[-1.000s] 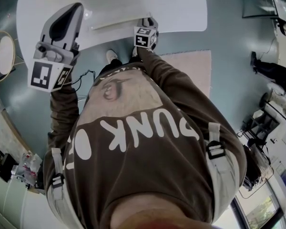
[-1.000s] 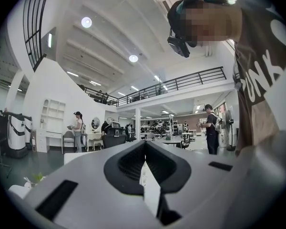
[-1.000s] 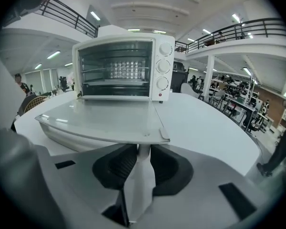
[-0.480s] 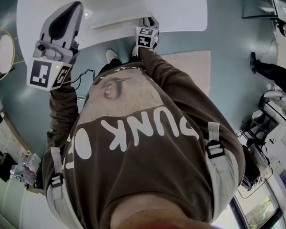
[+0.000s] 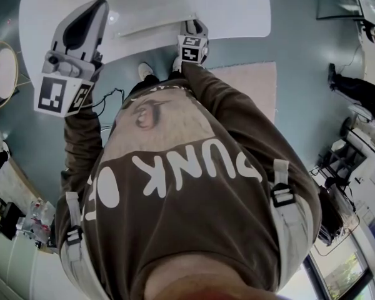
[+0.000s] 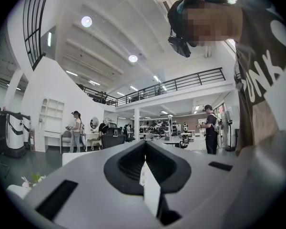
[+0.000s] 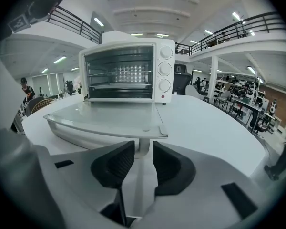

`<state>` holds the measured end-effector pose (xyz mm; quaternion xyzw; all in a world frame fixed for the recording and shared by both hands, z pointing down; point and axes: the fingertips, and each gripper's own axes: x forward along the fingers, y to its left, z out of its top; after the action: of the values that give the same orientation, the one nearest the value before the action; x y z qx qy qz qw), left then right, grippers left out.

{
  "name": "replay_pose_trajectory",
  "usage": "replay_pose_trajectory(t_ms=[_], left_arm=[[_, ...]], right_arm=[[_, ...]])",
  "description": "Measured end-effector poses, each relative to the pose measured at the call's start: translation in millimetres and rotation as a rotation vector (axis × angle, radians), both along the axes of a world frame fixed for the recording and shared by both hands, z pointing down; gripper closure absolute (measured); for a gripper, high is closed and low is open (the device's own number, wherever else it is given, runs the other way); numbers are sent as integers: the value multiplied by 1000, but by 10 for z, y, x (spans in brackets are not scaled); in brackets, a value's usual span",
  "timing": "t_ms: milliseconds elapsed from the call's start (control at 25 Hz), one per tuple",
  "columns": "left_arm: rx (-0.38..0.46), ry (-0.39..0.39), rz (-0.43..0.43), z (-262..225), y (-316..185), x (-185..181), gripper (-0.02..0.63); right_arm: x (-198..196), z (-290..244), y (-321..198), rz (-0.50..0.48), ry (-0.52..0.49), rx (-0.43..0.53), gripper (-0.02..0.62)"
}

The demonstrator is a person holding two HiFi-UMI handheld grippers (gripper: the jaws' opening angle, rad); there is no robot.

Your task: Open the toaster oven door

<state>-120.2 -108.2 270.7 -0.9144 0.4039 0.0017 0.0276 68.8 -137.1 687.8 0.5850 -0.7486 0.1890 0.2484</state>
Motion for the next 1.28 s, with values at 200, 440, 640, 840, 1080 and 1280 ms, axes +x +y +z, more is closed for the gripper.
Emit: replay_pose_trajectory(t_ms=[200,440,640,840,1080,1280], left_arm=[[-3,5,5,19,-40,22,601],[-4,9,8,14,-53,35,601],[-6,10,9,28,-90,42,601],[-8,11,6,29,-96,35,601],[-9,9,-5,58,-75,-15,601],[-11,15,-7,64,-90,-40,601]], right_arm=[[9,-91,10,-28,-3,27,456],[-4,-181,17,-49,-5,39,451],[10,-170,-16,-36,-16,28,451],[26,-120,-102,-2,-38,-4,453],[25,3,-88,-4,-28,-31,449],[13,38,-93,1,-18,-33,449]])
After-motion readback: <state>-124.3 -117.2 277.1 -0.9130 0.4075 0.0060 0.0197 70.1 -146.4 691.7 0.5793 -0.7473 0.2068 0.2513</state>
